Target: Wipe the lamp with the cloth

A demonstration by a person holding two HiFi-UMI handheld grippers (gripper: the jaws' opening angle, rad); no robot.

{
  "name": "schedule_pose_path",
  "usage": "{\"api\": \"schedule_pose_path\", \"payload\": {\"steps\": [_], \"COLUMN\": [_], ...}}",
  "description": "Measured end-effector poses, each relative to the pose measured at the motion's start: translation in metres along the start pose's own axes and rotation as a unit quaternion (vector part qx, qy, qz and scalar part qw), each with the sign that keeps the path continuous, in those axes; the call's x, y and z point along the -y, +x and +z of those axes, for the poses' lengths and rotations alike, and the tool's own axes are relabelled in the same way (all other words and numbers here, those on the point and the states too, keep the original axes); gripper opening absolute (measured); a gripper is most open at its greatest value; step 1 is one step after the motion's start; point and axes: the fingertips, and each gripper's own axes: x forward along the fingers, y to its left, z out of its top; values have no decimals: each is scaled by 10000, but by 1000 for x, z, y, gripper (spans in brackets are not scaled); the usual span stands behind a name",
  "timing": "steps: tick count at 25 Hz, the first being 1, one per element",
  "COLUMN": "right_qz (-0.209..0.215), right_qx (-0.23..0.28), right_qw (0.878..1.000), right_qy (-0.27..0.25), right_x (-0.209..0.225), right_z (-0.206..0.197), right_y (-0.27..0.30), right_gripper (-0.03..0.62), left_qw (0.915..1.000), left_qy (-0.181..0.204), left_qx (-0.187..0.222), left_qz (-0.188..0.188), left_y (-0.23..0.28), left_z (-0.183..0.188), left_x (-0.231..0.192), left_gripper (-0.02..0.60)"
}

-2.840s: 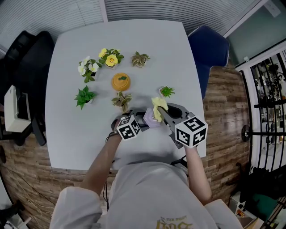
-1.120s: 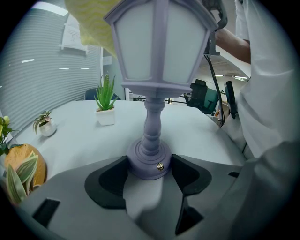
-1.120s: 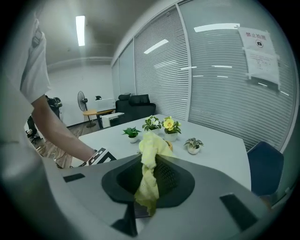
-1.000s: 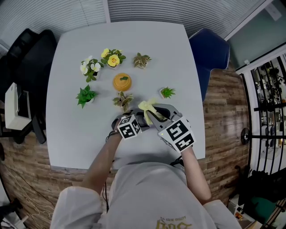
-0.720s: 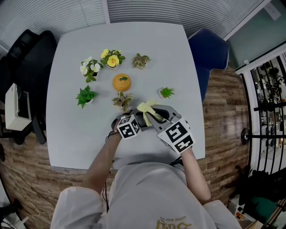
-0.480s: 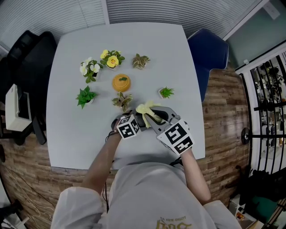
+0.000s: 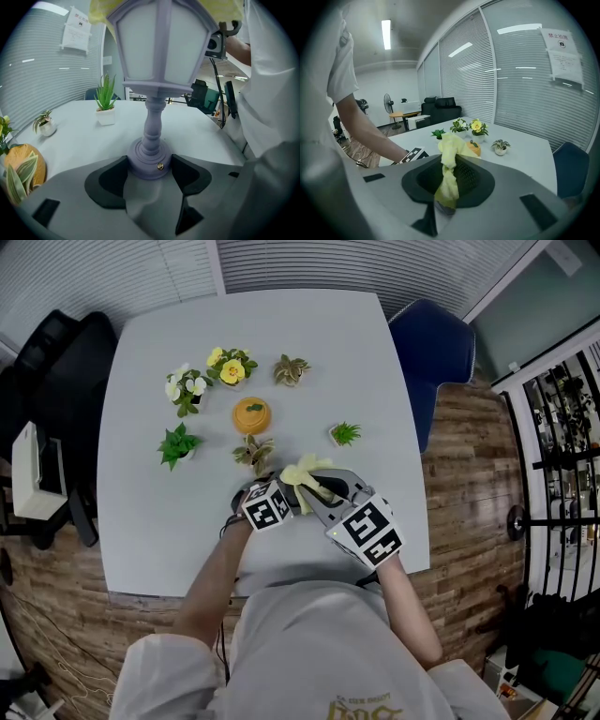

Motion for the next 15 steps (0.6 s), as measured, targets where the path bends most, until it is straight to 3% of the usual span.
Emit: {"api": "schedule_pose_path", "payload": {"steps": [15], "right_qz": [264], "right_qx": [6], "right_qw": [9996], "right_qy": [-96], "right_x": [-18], "right_z": [-6], "right_y": [-13], "right_gripper": [63], "left_qw": [10000], "left_qy": [-23], "left_qx": [-17], "left_qz": [-9], "left_y": [1], "left_z": [0], "left_x": [0], "left_gripper": [302]}}
